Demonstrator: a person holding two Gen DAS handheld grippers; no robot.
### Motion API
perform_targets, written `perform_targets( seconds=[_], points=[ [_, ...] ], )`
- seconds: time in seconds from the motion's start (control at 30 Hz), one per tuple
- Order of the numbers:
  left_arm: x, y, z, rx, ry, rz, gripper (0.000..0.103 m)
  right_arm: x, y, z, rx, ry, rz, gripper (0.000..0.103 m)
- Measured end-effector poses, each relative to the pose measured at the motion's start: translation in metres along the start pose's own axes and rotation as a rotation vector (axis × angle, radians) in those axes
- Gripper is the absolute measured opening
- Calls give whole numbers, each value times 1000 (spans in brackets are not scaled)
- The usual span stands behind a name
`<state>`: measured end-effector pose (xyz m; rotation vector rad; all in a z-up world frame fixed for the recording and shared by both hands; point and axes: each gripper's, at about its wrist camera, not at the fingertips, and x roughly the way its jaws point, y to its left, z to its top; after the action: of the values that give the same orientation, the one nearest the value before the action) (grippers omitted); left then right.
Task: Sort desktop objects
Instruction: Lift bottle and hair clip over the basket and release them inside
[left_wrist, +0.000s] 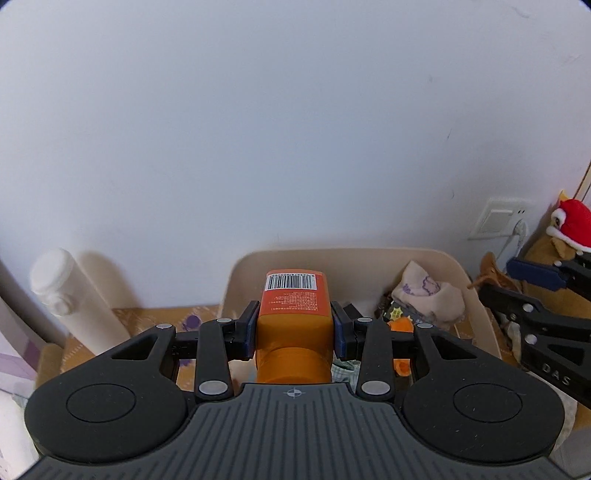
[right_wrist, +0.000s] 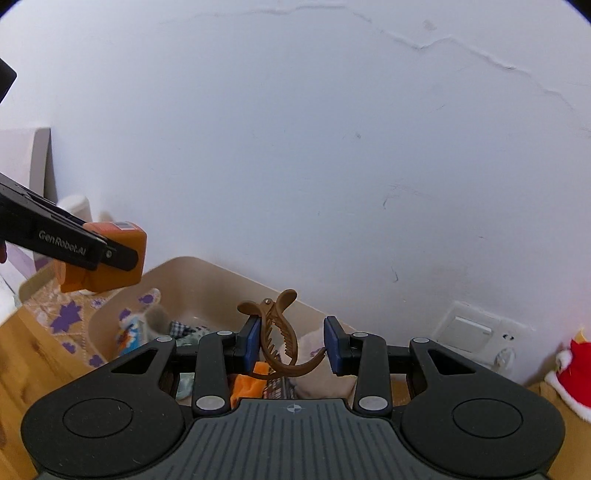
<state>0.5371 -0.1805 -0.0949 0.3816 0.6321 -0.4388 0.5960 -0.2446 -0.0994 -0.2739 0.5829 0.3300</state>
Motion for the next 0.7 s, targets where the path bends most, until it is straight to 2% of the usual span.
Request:
perform_targets(
  seconds=[0.33, 0.63, 0.67, 0.7],
  points=[
    [54, -18, -14, 28, 85, 0, 39, 64, 3, -9, 15, 143, -14, 34],
    [73, -25, -20, 63, 125, 32, 39, 80, 9, -22, -9, 199, -13, 35],
    [74, -26, -18, 66, 132, 44, 39, 82, 11, -24, -15, 202, -18, 36],
    [71, -27, -22, 72, 131, 49, 43, 82, 13, -26, -23, 204, -34, 43]
  ],
)
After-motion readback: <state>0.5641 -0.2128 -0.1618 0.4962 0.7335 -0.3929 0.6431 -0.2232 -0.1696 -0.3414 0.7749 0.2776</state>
